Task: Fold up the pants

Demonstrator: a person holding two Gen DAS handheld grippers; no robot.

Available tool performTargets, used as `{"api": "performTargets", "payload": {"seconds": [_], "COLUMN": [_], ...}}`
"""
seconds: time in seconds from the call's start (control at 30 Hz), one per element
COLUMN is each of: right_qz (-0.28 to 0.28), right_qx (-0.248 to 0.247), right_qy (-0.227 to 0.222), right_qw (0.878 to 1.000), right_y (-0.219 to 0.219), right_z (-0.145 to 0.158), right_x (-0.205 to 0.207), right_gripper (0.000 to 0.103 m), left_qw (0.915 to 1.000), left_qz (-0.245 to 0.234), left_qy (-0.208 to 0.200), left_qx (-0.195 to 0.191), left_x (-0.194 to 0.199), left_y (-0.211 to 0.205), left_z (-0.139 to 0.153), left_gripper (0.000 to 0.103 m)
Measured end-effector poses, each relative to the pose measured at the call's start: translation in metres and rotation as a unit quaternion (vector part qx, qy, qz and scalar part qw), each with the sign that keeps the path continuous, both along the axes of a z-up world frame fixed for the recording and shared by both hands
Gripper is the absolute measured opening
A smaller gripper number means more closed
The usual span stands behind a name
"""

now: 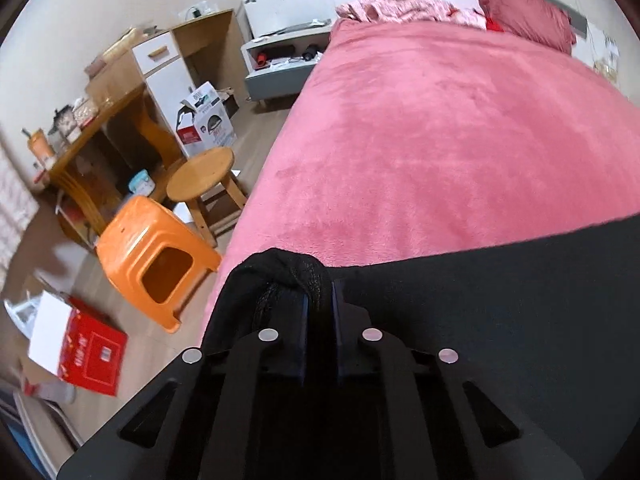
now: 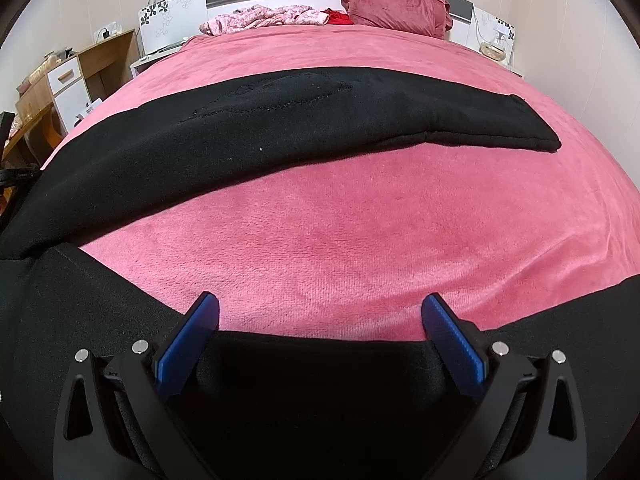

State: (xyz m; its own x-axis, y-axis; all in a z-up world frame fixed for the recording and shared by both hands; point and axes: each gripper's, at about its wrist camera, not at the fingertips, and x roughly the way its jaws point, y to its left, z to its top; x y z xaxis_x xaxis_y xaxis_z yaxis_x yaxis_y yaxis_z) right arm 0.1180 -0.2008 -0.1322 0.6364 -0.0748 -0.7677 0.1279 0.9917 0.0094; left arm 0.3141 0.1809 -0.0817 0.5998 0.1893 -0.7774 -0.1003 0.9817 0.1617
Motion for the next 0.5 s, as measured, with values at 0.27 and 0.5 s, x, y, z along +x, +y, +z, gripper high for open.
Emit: {"api": "performTargets", "payload": {"seconds": [0.27, 0.5], "right_qz": [0.0, 0.0], "right_qx": [0.001, 0.001], "right_qy": [0.001, 0.001], "right_qw": [1.0, 1.0], "right_y": [0.0, 0.0], "right_z": [0.0, 0.0], "right_x": [0.0, 0.0], "right_gripper": [0.101, 0.101], "left_qw": [0.9924, 0.9725], "left_qz": [0.024, 0.009], "left_qy": [-0.076, -0.128], "left_qx": [-0.094, -0.195], "left_x": [-0.041, -0.111], "left_y": [0.019, 0.025], "left_z": [0.05, 0.088], "left_gripper": [0.007, 0.007]}}
